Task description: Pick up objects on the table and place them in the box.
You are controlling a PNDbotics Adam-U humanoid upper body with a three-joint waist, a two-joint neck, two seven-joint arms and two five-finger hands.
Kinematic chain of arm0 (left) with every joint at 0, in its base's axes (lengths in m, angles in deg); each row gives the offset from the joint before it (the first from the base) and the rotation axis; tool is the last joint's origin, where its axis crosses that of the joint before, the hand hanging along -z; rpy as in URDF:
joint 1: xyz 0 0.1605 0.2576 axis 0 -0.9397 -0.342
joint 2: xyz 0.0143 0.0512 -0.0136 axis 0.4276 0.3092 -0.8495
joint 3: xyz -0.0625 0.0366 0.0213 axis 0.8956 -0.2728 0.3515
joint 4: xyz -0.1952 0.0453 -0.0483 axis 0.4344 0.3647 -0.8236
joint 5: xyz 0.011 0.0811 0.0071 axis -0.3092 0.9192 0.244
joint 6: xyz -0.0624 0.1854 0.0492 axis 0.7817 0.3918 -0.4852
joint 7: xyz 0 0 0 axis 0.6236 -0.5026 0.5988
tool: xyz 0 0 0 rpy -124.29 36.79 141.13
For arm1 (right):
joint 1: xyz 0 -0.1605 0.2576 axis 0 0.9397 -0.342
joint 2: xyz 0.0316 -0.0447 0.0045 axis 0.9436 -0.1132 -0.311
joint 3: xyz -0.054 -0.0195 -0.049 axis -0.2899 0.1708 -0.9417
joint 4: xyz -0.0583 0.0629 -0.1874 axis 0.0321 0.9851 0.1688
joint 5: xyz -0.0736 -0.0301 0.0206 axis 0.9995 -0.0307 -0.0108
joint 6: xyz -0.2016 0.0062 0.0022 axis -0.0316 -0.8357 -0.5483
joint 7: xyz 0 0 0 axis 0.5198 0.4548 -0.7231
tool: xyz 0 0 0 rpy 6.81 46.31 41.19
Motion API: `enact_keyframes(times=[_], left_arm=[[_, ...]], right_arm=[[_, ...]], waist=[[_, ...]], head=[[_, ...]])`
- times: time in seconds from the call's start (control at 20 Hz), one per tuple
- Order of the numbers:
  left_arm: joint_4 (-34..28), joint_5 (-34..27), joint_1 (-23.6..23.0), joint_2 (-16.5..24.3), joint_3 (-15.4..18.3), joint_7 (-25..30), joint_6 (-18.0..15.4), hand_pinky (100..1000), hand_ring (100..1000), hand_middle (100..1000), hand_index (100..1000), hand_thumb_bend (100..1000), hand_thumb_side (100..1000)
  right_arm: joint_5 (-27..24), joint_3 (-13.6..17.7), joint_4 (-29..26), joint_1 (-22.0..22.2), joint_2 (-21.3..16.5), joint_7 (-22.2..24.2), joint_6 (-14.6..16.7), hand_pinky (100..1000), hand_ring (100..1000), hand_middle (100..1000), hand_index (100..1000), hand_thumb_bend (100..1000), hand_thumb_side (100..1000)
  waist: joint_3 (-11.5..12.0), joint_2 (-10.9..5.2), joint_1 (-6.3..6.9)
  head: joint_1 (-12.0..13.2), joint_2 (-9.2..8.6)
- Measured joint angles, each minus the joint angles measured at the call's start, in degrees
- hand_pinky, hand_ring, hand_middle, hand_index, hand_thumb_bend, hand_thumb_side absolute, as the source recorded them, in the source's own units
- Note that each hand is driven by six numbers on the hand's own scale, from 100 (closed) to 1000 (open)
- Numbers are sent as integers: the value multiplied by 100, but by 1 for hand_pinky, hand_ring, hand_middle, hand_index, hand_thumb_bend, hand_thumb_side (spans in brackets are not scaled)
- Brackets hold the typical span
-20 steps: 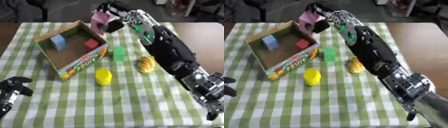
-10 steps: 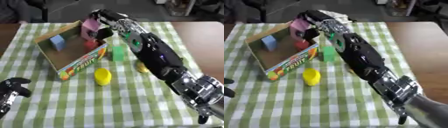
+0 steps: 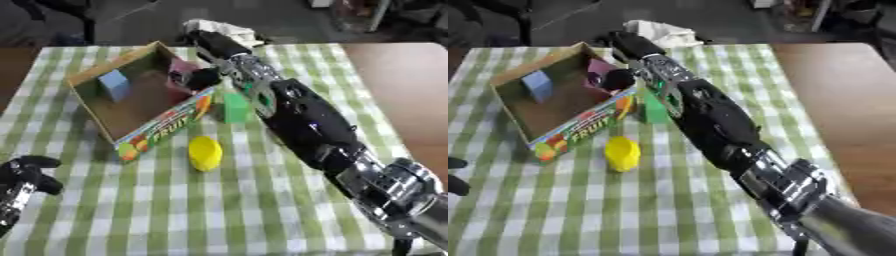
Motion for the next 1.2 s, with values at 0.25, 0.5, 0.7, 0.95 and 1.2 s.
enact_keyframes(times=[0.25, 0.5, 0.7, 0.95, 1.2], left_arm=[[1, 2, -20, 1, 3, -14, 10, 585, 552, 669, 705, 100, 608], [1, 10, -63, 4, 27, -37, 11, 585, 551, 669, 705, 100, 608], [1, 20, -66, 10, 37, -49, 15, 585, 551, 668, 705, 100, 607], [1, 42, -67, 48, 38, -61, 13, 585, 550, 668, 705, 100, 606], [1, 49, -68, 48, 38, -61, 13, 584, 549, 668, 705, 100, 606]], right_arm=[[-411, 7, -692, 131, -310, 132, 159, 824, 938, 823, 931, 260, 534], [-903, -69, -1387, 418, -689, 514, 153, 839, 952, 821, 948, 234, 471], [-1314, -305, -1628, 650, -980, 915, 448, 846, 957, 831, 957, 236, 450], [-1560, -439, -1382, 767, -1107, 1402, 827, 850, 960, 840, 963, 248, 431], [-1346, -305, -774, 766, -1061, 1873, 967, 852, 960, 857, 973, 278, 421]], waist=[[-165, -62, -33], [-282, -104, -72], [-312, -127, -93], [-307, -138, -89], [-293, -138, -57]], head=[[77, 0], [143, 0], [191, 0], [195, 0], [195, 0]])
